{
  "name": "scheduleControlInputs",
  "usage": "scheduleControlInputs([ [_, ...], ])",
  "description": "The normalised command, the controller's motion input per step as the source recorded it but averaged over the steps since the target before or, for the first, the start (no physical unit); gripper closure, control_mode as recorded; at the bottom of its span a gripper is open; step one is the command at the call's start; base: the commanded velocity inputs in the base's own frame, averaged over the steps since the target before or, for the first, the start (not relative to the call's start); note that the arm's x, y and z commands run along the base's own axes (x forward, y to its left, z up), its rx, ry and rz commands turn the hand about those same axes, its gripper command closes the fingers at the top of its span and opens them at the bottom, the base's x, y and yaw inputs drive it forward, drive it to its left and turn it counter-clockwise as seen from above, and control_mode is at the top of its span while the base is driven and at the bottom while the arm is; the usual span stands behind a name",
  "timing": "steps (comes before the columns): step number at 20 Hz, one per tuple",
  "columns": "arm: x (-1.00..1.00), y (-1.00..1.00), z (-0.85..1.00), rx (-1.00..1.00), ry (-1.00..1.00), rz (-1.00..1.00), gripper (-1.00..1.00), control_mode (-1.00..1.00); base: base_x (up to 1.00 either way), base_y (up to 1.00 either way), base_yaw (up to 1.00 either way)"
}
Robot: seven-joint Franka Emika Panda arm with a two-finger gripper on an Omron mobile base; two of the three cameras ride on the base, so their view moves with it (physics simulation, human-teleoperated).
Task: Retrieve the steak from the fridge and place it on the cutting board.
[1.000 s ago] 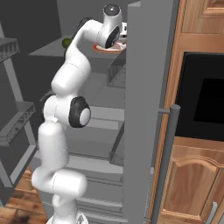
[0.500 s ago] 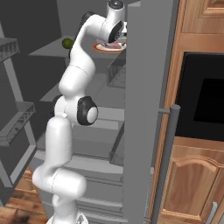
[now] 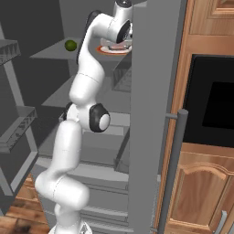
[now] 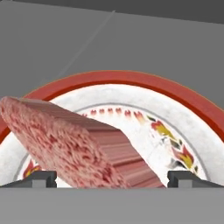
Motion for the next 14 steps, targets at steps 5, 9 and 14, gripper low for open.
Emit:
scheduleControlInputs([
  [5,0.00,0.00,-0.26,0.00,0.05,0.08,-1.00,-1.00,0.00,0.00,0.00],
  [9,0.00,0.05,-0.16,0.00,0.02,0.07,-1.00,-1.00,0.00,0.00,0.00],
  [14,0.10,0.02,-0.02,0.00,0.00,0.04,-1.00,-1.00,0.00,0.00,0.00],
])
